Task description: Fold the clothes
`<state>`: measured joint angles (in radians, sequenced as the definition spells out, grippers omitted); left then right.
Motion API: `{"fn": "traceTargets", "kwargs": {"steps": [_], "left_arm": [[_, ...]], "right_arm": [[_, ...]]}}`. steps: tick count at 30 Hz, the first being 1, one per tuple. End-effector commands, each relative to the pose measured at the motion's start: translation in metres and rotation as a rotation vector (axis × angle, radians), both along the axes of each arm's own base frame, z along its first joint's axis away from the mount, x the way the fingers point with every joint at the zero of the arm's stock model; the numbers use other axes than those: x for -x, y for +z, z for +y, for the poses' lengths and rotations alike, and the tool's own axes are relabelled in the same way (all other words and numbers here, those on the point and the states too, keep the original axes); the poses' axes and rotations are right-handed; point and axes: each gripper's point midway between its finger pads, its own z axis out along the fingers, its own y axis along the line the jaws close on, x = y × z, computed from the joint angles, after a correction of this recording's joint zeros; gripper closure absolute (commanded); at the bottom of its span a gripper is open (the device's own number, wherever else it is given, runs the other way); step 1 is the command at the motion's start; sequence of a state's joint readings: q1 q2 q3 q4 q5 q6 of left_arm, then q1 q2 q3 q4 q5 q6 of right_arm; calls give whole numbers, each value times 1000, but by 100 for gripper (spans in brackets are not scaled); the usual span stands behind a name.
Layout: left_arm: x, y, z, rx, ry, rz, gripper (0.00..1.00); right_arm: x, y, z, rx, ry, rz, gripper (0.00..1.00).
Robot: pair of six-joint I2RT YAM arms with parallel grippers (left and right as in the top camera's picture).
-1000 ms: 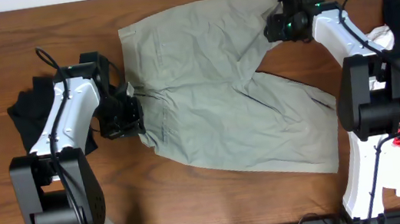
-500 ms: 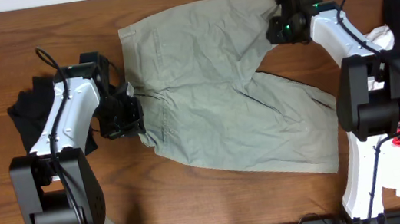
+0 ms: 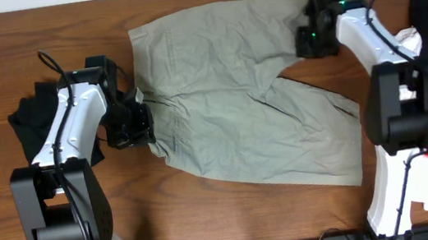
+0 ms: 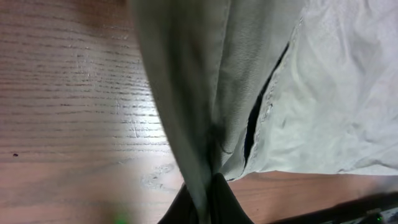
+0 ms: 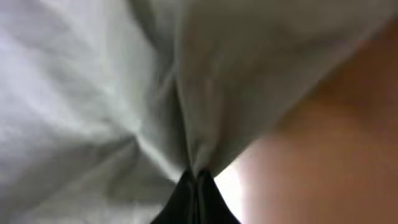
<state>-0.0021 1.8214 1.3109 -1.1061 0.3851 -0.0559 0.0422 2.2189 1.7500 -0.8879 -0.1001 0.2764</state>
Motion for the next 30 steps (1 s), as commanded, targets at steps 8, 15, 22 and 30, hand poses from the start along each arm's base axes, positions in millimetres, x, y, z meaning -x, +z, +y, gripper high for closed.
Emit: {"fn": "traceTargets", "kwargs": {"steps": [8, 15, 22, 30], "left_arm": [[-4, 0, 0, -2, 8, -10, 94], [-4, 0, 1, -3, 8, -10, 94], [-4, -1, 1, -3, 8, -14, 94], [-5, -1, 0, -2, 8, -14, 94]], "right_arm": [[48, 25, -51, 170, -326, 141, 64], [0, 33, -67, 149, -258, -54, 60], [-33, 45, -87, 156, -135, -204, 54], [-31, 28, -89, 136, -84, -175, 46]]}}
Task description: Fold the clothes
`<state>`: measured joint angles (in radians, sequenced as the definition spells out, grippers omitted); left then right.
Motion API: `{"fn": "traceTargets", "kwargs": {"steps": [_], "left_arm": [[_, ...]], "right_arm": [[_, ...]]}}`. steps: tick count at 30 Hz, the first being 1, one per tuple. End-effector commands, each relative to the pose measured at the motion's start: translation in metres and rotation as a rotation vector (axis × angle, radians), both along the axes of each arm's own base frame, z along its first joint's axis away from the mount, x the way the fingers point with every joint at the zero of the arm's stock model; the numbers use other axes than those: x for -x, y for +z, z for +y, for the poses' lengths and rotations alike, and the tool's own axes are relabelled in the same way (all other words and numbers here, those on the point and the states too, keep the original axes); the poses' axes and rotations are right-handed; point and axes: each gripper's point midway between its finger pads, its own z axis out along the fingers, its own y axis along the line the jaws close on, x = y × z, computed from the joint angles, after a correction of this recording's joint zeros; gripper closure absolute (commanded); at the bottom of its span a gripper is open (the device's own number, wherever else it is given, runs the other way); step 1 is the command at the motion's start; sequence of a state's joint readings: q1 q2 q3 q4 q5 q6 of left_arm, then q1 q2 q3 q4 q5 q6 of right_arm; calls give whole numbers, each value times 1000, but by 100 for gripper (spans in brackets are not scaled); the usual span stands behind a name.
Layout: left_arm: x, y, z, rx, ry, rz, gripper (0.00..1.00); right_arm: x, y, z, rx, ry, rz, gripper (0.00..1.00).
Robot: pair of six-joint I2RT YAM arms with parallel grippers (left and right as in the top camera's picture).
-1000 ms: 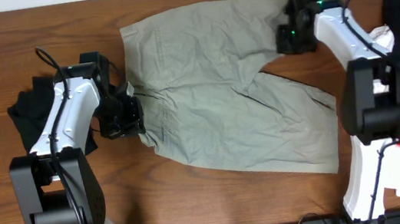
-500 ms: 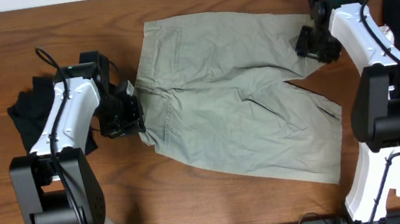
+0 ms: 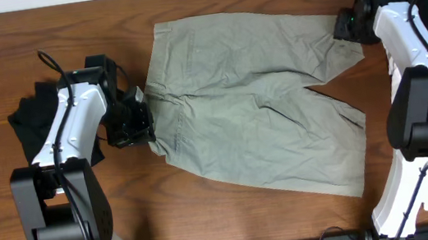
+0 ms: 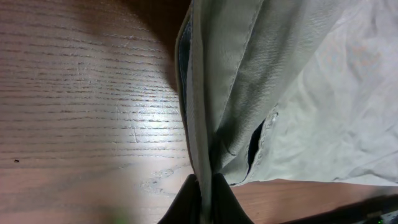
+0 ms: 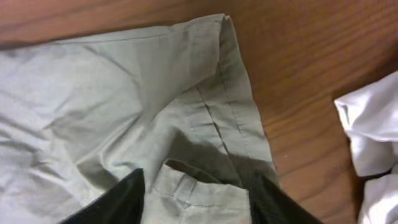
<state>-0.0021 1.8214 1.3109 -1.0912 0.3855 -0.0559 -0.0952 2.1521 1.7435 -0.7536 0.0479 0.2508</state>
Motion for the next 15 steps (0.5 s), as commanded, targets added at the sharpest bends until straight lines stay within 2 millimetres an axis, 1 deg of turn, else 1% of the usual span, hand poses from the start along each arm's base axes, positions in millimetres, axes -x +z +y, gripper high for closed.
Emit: {"fn": "traceTargets", "kwargs": {"steps": [1, 4, 15], "left_arm": [[-1, 0, 1, -3, 8, 1, 94], [-1, 0, 0, -2, 8, 1, 94], [-1, 0, 0, -2, 8, 1, 94]], "right_arm": [[1, -15, 9, -24, 101, 26, 46], [2, -26, 18, -58, 149, 45, 45], [9, -58, 26, -84, 161, 117, 45]]}}
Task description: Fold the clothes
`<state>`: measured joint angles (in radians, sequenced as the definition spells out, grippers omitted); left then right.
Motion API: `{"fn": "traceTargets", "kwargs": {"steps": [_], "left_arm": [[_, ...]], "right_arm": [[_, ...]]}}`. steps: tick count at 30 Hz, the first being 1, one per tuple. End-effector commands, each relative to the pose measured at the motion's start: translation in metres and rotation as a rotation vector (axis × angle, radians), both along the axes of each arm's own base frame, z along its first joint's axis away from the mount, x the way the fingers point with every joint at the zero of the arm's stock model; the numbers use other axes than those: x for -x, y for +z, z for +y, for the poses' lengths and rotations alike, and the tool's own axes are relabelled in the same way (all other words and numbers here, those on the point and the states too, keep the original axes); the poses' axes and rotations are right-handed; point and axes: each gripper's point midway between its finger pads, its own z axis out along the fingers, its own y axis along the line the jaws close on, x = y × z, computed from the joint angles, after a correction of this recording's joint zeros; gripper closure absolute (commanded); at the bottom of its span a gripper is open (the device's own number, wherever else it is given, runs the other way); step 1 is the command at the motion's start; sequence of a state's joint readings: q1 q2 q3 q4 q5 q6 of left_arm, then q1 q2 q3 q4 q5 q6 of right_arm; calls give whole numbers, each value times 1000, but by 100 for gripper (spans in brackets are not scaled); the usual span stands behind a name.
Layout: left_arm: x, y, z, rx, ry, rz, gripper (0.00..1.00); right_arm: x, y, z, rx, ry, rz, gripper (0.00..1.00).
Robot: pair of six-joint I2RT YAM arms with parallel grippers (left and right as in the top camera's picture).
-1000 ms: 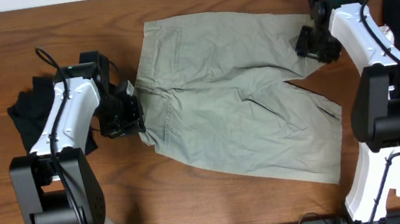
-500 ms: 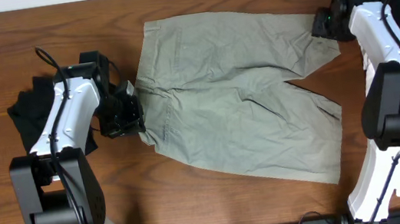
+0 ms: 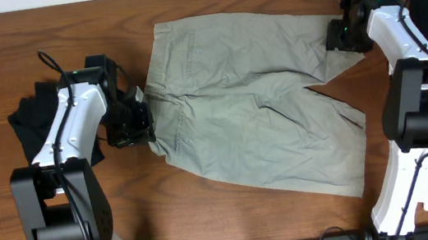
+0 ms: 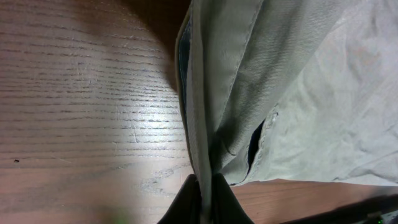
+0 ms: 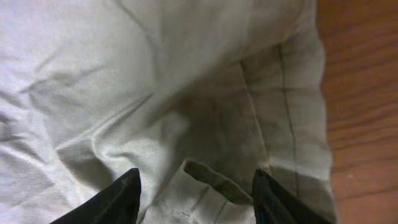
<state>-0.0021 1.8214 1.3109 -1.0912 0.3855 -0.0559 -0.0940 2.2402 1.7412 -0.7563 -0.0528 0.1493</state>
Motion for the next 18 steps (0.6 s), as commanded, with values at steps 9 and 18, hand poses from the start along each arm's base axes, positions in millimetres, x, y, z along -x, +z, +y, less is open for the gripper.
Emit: {"fn": "traceTargets", "kwargs": {"steps": [9, 18], "left_arm": [[-1, 0, 0, -2, 8, 1, 94], [-2, 0, 0, -2, 8, -2, 94]], "right_arm": [[0, -12, 8, -15, 30, 17, 99], [27, 71, -10, 4, -69, -9, 97]]}}
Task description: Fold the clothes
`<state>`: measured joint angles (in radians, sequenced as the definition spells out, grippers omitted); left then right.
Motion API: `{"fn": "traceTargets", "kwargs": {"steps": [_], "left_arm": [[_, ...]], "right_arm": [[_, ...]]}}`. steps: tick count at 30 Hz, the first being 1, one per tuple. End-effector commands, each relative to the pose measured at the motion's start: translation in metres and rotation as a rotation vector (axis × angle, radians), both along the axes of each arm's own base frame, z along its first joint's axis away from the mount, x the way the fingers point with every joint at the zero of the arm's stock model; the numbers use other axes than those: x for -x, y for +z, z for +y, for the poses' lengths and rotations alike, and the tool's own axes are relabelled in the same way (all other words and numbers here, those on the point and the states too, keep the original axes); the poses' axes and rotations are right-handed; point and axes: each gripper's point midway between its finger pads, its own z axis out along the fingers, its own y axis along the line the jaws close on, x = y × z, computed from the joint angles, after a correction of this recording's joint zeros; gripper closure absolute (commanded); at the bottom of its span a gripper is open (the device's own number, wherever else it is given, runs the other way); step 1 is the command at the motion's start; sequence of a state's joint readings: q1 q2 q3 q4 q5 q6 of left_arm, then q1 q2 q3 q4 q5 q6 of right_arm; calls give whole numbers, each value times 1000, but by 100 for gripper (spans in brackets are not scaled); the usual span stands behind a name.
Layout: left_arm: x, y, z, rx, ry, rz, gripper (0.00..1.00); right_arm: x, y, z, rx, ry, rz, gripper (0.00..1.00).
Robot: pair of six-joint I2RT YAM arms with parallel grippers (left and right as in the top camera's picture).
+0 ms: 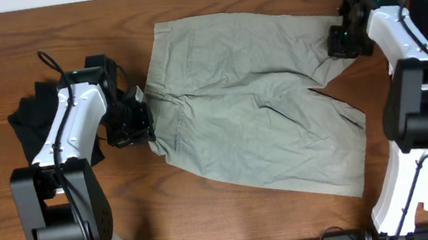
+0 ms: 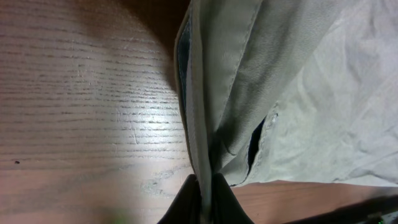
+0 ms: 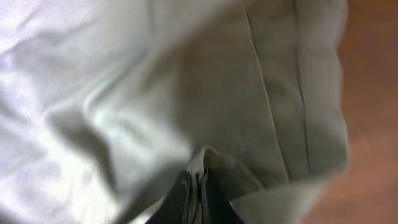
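Observation:
Grey-green shorts [image 1: 245,107] lie spread on the wooden table, waistband to the left and legs to the right. My left gripper [image 1: 138,123] is shut on the waistband edge; in the left wrist view its fingertips [image 2: 205,186] pinch a raised fold of the shorts [image 2: 249,81]. At the hem of the far leg, my right gripper [image 1: 341,42] is shut on a small fold of cloth. The right wrist view shows its fingertips [image 3: 196,183] closed on that hem [image 3: 280,106].
A black garment [image 1: 29,128] lies left of my left arm. Another black garment sits at the far right, with white cloths at the near right. The table's far edge runs just behind the shorts.
My right gripper, open over the far leg's hem, has shut on a fold of that hem. The left gripper and the shorts have not moved.
Both grippers held the shorts, the right one on the far leg with the cloth bunched toward the middle. Then the far leg lay stretched out to the right and the right gripper was open over its hem. It stayed open there, and now pinches the hem.

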<state>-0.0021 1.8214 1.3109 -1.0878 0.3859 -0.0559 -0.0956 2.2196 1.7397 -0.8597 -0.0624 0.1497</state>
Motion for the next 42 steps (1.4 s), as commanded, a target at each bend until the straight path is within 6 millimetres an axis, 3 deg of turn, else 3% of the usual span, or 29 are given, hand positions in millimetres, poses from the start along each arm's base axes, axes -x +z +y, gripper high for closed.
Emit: {"fn": "traceTargets", "kwargs": {"steps": [1, 4, 9, 12, 16, 20, 22, 24, 26, 29, 35, 42], "left_arm": [[-1, 0, 0, -3, 8, 1, 94], [-1, 0, 0, -3, 8, 1, 94], [-1, 0, 1, -3, 8, 1, 94], [-1, 0, 1, -3, 8, 1, 94], [-1, 0, 0, -3, 8, 1, 94], [-1, 0, 0, -3, 8, 2, 94], [-1, 0, 0, -3, 8, 2, 94], [-1, 0, 0, -3, 8, 2, 94], [-1, 0, 0, -3, 8, 2, 94], [-1, 0, 0, -3, 8, 1, 94], [-1, 0, 1, -3, 9, 1, 94], [-1, 0, 0, -3, 8, 1, 94]], "right_arm": [[15, 75, -17, 31, -89, -68, 97], [51, 84, -30, 90, -121, 41, 93], [97, 73, -51, 207, -139, 234, 80], [107, 63, -55, 231, -140, 270, 60], [91, 58, -56, 227, -145, 203, 56], [54, 61, -57, 217, -141, 52, 57], [32, 58, -47, 164, -79, -22, 58], [19, 52, -35, 98, -29, -62, 70], [12, 41, -22, 27, 7, -68, 86], [8, 19, -1, -71, 92, -57, 98], [12, -22, 4, -68, 102, 23, 98], [-3, -66, -2, -46, 97, 9, 96]]}}
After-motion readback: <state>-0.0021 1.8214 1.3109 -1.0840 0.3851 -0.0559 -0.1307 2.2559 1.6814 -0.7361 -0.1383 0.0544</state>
